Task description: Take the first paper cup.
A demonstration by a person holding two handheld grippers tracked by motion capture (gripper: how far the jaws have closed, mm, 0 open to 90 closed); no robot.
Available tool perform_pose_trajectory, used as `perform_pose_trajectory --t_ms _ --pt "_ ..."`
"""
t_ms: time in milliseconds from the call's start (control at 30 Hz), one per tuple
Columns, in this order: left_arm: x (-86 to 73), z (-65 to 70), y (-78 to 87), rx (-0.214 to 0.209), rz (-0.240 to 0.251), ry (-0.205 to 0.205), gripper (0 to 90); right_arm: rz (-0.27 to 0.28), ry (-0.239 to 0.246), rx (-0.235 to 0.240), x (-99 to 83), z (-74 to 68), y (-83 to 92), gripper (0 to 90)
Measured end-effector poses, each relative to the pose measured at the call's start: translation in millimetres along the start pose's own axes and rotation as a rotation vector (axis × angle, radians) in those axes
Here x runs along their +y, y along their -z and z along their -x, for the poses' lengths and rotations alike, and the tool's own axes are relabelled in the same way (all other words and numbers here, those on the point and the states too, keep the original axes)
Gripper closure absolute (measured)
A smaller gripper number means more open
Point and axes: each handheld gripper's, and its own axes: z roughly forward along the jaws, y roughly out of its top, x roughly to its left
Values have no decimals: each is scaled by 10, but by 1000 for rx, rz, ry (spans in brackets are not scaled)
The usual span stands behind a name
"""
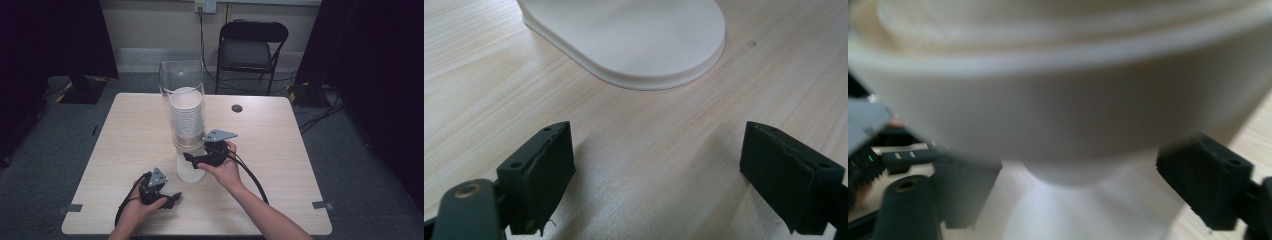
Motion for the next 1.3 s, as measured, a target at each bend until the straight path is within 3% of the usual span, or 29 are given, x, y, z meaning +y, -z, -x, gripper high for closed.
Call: perform_pose_trajectory --t_ms 167,267,433,467,533,567,600,667,767,833,1133,1300 --pt "0 0 0 0 0 0 137 46 21 18 13 -17 -29 342" --pt "0 0 0 0 0 0 137 53 63 8 -4 -21 -32 359" --pt "-1 2 0 -1 0 1 137 81 85 -16 -75 -65 -33 366" --pt "-2 1 -2 -4 4 2 137 71 90 -19 -74 -61 -33 374" --pt "-4 2 -8 -5 12 4 137 -115 103 -33 -291 -7 -152 374" --pt "-4 4 -7 1 9 3 137 -142 94 -51 -470 31 -184 373" --pt "1 3 2 4 -3 0 137 -125 93 -61 -569 35 -159 371" --pt "-1 -2 -1 -1 1 1 136 -105 95 -52 -600 14 -111 367" --pt "0 1 -1 3 0 -1 136 -150 93 -18 -591 54 -66 362" --pt "1 -1 -1 -1 0 -1 136 -166 113 -25 -603 85 1 360" --pt "-1 1 -3 -1 3 1 135 -213 108 -20 -775 197 232 355" --pt "-3 1 -5 -2 7 2 135 -236 84 -24 -820 271 264 352"
